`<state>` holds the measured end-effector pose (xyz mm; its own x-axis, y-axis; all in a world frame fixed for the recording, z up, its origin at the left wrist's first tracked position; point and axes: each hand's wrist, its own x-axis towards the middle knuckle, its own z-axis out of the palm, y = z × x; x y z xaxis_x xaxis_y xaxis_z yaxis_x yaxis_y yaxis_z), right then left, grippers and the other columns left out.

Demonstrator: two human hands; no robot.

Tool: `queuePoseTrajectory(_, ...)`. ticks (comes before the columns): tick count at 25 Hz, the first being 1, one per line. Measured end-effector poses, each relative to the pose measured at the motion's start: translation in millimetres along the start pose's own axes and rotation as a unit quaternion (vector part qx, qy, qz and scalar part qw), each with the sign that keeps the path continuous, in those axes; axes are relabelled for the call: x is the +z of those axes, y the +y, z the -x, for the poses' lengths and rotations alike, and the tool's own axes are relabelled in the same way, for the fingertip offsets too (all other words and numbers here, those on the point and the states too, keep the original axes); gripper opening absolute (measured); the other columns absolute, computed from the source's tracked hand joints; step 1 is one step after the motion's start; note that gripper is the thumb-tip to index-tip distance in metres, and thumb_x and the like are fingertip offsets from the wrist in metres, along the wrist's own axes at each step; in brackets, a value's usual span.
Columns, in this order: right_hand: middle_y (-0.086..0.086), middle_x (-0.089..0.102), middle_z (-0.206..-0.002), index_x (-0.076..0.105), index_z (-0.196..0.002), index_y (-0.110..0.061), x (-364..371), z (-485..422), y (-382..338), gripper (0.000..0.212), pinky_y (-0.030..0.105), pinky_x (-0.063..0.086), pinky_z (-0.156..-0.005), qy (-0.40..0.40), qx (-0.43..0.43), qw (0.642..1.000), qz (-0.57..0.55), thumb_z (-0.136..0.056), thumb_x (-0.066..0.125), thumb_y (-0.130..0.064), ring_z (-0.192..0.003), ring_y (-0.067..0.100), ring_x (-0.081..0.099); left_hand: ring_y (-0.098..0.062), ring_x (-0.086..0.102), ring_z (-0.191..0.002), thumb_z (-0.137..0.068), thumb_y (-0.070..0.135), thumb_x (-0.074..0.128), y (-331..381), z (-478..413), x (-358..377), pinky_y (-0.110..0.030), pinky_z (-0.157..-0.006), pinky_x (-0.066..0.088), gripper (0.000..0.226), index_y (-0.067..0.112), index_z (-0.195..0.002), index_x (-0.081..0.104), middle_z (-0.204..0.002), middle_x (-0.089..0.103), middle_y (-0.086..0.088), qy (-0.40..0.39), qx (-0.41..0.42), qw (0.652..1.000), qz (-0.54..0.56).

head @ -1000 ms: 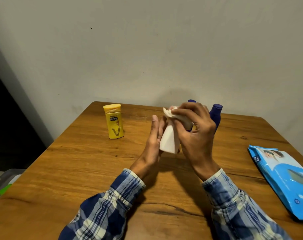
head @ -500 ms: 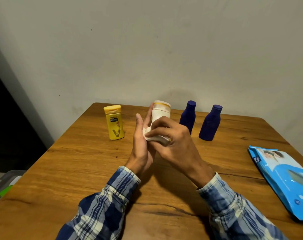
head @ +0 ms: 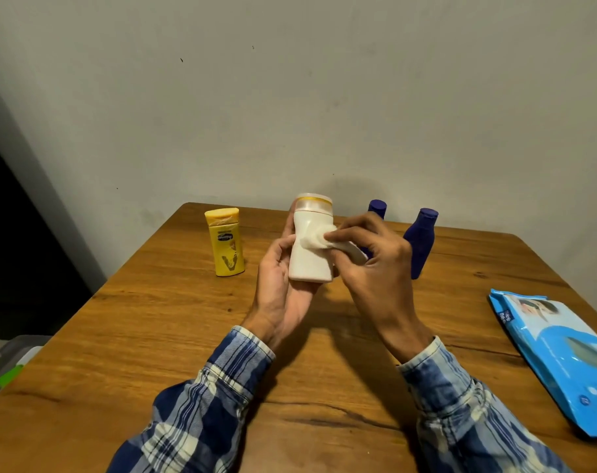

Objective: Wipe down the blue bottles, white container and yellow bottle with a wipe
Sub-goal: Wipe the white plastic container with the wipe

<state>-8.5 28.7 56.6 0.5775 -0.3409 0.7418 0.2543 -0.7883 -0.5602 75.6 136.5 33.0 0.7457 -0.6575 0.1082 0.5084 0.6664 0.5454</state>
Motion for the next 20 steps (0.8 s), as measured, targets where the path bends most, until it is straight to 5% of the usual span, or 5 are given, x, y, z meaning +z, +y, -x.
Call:
queuePoseTrajectory(5,0.002,0.067,-0.108,0.077,-0.097,-0.01,4.9,3.1,-8.6,0.021,0.016,0.051,-0.093,-0.168,-0.065,0.984,-0.011,-0.077,0.083,-0.007,-0.105,0.007,0.061,-0.03,0.069,-0.105,-0.105,0.027,0.042,9.4,-4.6,-7.4,-0.04,-0.088,0.059,0.046,0.023,-0.151,0.048,-0.128,0.065,-0.026,0.022,-0.015,0.999,0.034)
queuePoseTrajectory(9,-0.001,0.068,-0.103,0.078,-0.093,-0.009,-0.3,0.4,0.0,0.02,0.019,0.056,-0.084,-0.056,0.003,0.998,-0.018,-0.076,0.084,-0.003,-0.101,0.009,0.063,-0.03,0.066,-0.105,-0.107,0.042,0.047,10.6,-7.5,-8.2,-0.045,-0.092,0.056,0.059,0.004,-0.152,0.041,-0.126,0.062,-0.023,0.022,-0.02,0.999,0.039)
queuePoseTrajectory(12,-0.001,0.068,-0.106,0.078,-0.093,-0.011,5.4,3.8,-3.8,0.02,0.023,0.055,-0.09,-0.107,-0.033,0.994,-0.011,-0.076,0.084,-0.003,-0.106,0.01,0.063,-0.029,0.066,-0.104,-0.107,0.043,0.046,11.2,-7.6,-10.1,-0.047,-0.099,0.053,0.06,-0.001,-0.148,0.045,-0.125,0.063,-0.021,0.035,-0.028,0.998,0.051)
queuePoseTrajectory(15,0.0,0.069,-0.104,0.078,-0.093,-0.007,5.8,1.9,-0.4,0.02,0.013,0.054,-0.082,-0.087,0.0,0.995,-0.049,-0.075,0.084,0.0,-0.102,0.008,0.065,-0.032,0.065,-0.108,-0.107,0.038,0.046,12.1,-9.2,-11.5,-0.051,-0.093,0.057,0.056,0.006,-0.153,0.041,-0.134,0.061,-0.024,0.034,-0.022,0.997,0.063)
queuePoseTrajectory(20,-0.004,0.069,-0.104,0.077,-0.097,-0.009,6.1,2.9,-0.4,0.021,0.016,0.056,-0.076,-0.05,0.041,0.995,-0.077,-0.077,0.084,-0.006,-0.099,0.004,0.066,-0.035,0.066,-0.11,-0.108,0.032,0.042,10.9,-12.3,-15.4,-0.047,-0.082,0.062,0.052,0.013,-0.156,0.034,-0.139,0.057,-0.031,0.03,0.003,0.997,0.065)
